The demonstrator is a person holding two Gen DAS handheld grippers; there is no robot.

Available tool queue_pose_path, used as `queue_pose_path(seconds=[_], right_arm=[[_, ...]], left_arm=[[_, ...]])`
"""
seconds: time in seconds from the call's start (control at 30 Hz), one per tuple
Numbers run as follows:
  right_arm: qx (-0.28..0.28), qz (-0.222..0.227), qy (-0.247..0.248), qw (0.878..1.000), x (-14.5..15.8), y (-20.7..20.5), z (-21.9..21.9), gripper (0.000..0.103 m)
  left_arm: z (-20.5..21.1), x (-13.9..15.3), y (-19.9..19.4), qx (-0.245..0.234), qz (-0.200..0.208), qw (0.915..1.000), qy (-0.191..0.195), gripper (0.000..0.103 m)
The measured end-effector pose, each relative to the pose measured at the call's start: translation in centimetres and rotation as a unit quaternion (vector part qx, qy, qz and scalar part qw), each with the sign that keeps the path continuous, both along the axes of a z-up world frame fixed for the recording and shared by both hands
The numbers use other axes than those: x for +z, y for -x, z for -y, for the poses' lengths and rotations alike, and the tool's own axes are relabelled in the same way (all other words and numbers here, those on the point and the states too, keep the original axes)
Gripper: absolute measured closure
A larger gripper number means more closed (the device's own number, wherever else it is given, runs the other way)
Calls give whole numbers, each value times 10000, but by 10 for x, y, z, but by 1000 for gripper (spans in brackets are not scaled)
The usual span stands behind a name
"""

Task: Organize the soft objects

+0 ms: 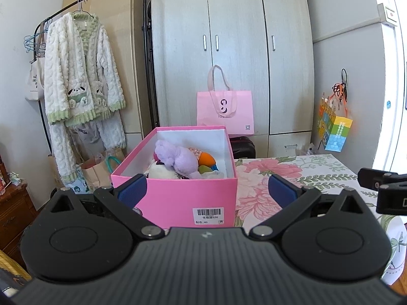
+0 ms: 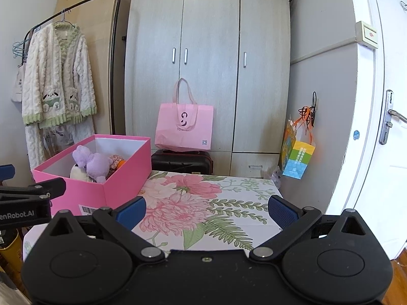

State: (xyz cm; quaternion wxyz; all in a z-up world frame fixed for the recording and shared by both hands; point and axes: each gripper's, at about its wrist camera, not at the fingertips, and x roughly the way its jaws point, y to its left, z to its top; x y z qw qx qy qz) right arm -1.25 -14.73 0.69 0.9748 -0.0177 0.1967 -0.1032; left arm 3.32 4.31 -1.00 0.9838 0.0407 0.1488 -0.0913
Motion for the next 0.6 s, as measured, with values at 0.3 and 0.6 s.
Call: queue_pose_path(seconds=[0.3,0.6], right_arm=[[-93,-73,-87,9999,-2,0,5,0],[-107,-121,-125,9998,-3,0,5,0]], left_arm=[[-3,-1,0,-93,-65,9999,15,0],[-5,0,0,-75,-54,10000,16,0]])
